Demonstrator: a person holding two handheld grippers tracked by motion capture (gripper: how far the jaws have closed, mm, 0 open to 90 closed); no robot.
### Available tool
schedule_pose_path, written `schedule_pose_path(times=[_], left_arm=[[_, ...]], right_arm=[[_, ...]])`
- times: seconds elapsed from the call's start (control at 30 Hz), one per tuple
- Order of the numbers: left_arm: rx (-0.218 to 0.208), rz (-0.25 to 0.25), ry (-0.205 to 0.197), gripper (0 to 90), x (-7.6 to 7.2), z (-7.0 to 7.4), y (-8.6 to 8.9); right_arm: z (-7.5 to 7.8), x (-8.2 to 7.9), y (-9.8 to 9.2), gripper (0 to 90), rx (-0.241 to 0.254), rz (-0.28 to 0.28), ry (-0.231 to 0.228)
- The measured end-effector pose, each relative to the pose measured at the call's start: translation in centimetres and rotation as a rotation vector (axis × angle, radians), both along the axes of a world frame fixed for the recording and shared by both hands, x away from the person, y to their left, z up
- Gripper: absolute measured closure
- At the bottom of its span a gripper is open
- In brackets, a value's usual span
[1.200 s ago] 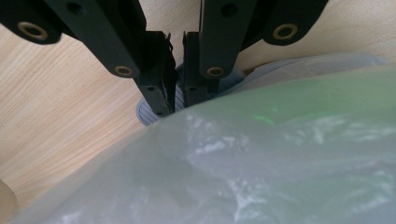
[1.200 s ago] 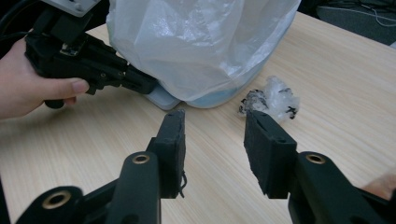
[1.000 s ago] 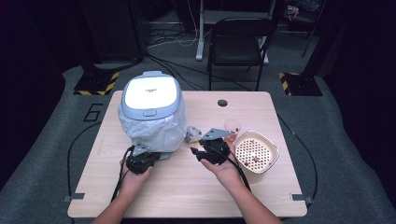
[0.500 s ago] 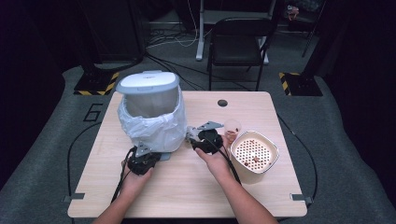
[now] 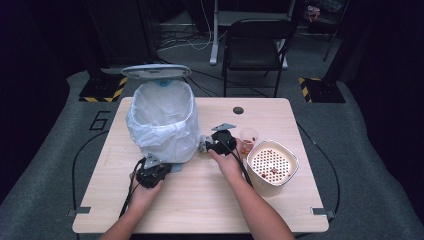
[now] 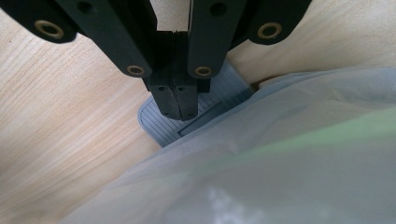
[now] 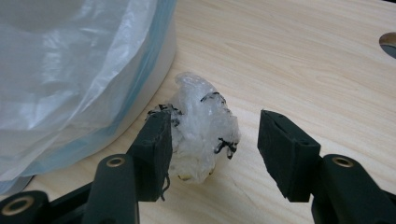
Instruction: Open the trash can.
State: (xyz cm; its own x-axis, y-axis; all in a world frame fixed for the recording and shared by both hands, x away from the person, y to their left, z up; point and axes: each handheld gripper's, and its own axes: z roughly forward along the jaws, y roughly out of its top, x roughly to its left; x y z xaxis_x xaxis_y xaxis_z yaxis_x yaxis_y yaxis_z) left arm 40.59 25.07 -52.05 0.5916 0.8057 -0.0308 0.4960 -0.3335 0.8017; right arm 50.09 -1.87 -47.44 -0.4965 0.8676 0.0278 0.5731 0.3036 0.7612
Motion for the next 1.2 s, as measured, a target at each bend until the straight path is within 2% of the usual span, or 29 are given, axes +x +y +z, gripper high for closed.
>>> schedule_pose_path(times=[0.03,0.07,0.13,0.3,0.37,0.4,0.43,0.47,0.5,0.63,0.77,0.87,1.0,1.1,1.13,1.2], left_arm=[[-0.012,0.002,0.003,90.0,0.0,0.0,0.0],[-0.008,0.001,0.002,90.0,0.0,0.0,0.0],[-0.007,0.002,-0.002,90.0,0.0,0.0,0.0],[-0.002,0.001,-0.005,90.0,0.0,0.0,0.0],[-0.003,0.002,-0.004,90.0,-0.1,0.0,-0.1],[-0.006,0.004,-0.002,90.0,-0.1,0.0,-0.1],[-0.006,0.004,-0.002,90.0,-0.1,0.0,-0.1],[-0.008,0.003,-0.002,90.0,0.0,0.0,0.0],[-0.008,0.003,-0.001,90.0,0.0,0.0,0.0],[-0.011,0.004,-0.001,90.0,0.0,0.0,0.0],[0.004,0.005,-0.009,90.0,-0.1,0.0,-0.1],[0.004,0.009,-0.001,90.0,-0.1,0.0,-0.1],[0.007,0.006,-0.012,90.0,-0.1,0.0,-0.3],[-0.013,0.008,0.006,90.0,0.0,0.0,0.0],[-0.027,0.009,0.01,90.0,0.0,0.0,0.0],[-0.016,0.003,0.013,90.0,0.1,0.0,0.2]], right_arm=[[0.0,0.0,0.0,44.6,0.0,0.0,0.0],[-0.2,0.3,0.2,45.0,-0.003,-0.005,0.015],[-0.3,0.4,0.2,45.2,-0.005,0.0,0.007],[-0.9,1.2,0.3,48.9,-0.003,-0.006,0.033],[-1.2,1.4,0.3,54.4,-0.005,0.002,0.035],[-1.5,1.5,0.4,63.6,-0.006,0.003,0.062],[-1.5,1.5,0.4,63.6,-0.006,0.003,0.062],[-1.8,1.5,0.3,72.3,-0.004,0.02,0.068],[-1.8,1.5,0.3,77.3,-0.006,0.028,0.066],[-1.5,1.1,0.3,84.3,-0.017,0.046,0.047],[0.0,0.0,0.3,86.0,-0.027,0.049,0.013],[1.4,-1.0,0.1,86.1,-0.035,0.05,-0.02],[3.5,-2.1,-0.7,86.1,-0.001,0.054,-0.05],[4.9,-2.8,-1.2,86.1,0.039,0.061,-0.049],[5.8,-3.3,-1.1,86.1,0.028,0.064,-0.073],[6.3,-3.5,-1.1,86.1,0.032,0.066,-0.076]])
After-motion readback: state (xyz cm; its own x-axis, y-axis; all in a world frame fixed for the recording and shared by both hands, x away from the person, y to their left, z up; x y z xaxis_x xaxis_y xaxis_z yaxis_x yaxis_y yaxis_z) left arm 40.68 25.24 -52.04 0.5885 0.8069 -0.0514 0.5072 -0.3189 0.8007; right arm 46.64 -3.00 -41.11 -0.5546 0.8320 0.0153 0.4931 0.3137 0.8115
